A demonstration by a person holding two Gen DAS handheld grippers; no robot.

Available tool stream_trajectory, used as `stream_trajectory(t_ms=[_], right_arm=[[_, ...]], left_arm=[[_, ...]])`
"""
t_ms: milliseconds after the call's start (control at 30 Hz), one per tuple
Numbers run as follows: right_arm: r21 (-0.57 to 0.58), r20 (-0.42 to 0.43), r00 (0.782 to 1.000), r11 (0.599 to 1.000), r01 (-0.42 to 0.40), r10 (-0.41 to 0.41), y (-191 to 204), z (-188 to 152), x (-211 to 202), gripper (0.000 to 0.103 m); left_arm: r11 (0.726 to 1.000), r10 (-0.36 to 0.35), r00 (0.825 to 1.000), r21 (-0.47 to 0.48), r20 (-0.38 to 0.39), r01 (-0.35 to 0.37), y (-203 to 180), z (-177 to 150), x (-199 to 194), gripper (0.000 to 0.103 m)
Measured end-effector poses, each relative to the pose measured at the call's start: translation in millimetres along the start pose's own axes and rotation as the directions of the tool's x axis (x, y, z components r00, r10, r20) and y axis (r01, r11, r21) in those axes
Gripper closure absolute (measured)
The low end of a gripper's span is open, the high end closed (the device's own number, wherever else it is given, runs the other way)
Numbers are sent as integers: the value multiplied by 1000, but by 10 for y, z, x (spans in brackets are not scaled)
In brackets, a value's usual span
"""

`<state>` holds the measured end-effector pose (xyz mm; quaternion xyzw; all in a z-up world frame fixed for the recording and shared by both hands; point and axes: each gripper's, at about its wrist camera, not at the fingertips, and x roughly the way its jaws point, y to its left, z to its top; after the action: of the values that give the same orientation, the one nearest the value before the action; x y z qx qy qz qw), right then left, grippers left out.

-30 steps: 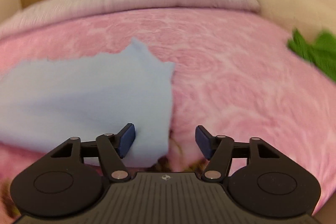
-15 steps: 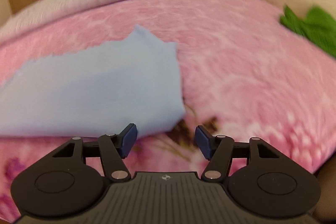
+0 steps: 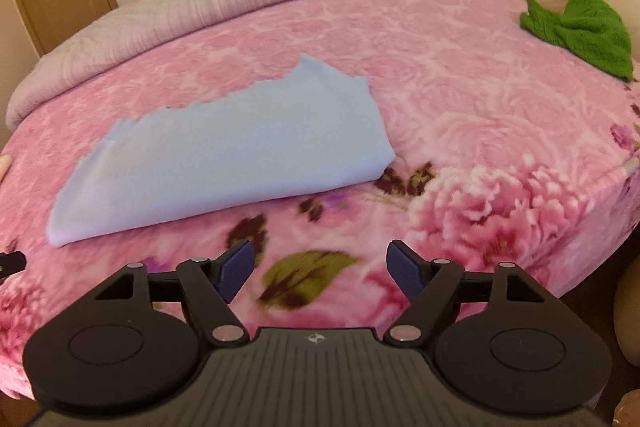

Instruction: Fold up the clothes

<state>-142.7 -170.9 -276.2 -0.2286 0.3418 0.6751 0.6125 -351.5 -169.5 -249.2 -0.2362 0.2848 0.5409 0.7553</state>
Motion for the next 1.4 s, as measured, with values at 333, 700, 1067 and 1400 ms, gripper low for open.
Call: stream_trajectory(t_ms=[333, 700, 1067, 1400], right_arm=[[-27, 60, 998, 1000, -13, 14, 147, -173, -531, 19], [-10, 65, 996, 998, -54, 55, 107, -218, -570, 18], [-45, 52, 994, 995, -91, 93, 227, -194, -506, 18], [-72, 12, 996, 993, -93, 94, 392, -140, -275, 17]], left_arm=[[998, 10, 996, 55, 85, -15, -192, -105, -603, 52], [993, 52, 993, 101, 104, -63, -350, -160, -831, 51], [991, 99, 989, 74, 106, -108, -323, -256, -974, 47], [993, 108, 992, 45, 64, -111, -158, -243, -805, 46]])
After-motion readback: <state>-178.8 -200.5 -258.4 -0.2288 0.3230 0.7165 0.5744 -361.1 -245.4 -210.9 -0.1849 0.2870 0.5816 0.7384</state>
